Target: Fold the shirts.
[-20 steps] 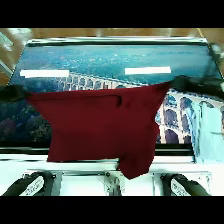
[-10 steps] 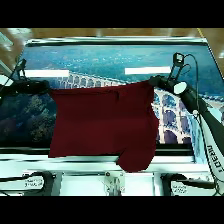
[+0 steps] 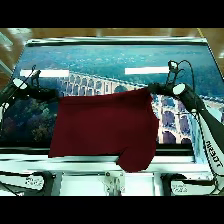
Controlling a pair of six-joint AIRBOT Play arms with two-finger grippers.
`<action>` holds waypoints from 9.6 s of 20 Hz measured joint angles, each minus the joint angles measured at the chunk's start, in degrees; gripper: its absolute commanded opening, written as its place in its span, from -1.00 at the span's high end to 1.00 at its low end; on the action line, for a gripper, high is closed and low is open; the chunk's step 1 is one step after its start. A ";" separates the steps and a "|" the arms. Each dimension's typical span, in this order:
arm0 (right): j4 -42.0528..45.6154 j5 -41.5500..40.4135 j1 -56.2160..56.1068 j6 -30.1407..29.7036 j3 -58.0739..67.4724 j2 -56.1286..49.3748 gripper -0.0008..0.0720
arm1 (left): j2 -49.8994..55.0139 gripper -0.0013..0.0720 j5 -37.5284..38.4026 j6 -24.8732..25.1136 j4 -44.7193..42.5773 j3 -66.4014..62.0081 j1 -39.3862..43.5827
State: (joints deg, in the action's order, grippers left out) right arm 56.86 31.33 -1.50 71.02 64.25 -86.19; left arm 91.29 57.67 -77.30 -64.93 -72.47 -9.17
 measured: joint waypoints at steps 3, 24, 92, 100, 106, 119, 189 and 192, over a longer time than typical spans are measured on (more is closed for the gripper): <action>3.52 12.61 1.11 2.10 -0.02 1.05 0.79 | 0.22 0.85 9.31 -1.64 -5.73 0.00 -0.13; 24.46 43.47 1.95 11.85 1.14 6.36 -0.66 | -4.96 -0.71 27.96 -4.24 -14.99 1.66 -2.49; 2.21 36.39 10.91 -2.95 -39.89 18.84 0.38 | -17.22 0.85 17.94 5.68 -2.54 40.04 -16.39; -2.69 39.78 10.69 -10.56 -35.91 22.80 0.79 | -22.45 0.85 15.78 6.91 -2.51 35.67 -16.26; -7.23 34.73 10.69 -12.15 -26.82 27.54 0.79 | -29.83 0.85 10.62 10.27 3.26 28.89 -15.76; -6.82 18.01 2.23 -10.29 -0.66 2.34 0.79 | -21.00 0.85 -7.74 10.62 10.99 22.21 -9.16; -1.75 52.13 -0.55 18.82 4.31 29.22 0.79 | -0.46 0.85 -16.28 11.43 50.01 -1.38 35.71; -1.60 43.58 -8.96 19.04 4.31 21.88 0.79 | -10.01 0.85 -14.95 11.47 45.81 -1.46 23.87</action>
State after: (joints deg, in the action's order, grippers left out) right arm 55.27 74.91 -10.46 90.06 68.55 -64.31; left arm 81.28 42.72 -65.82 -19.11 -73.93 14.70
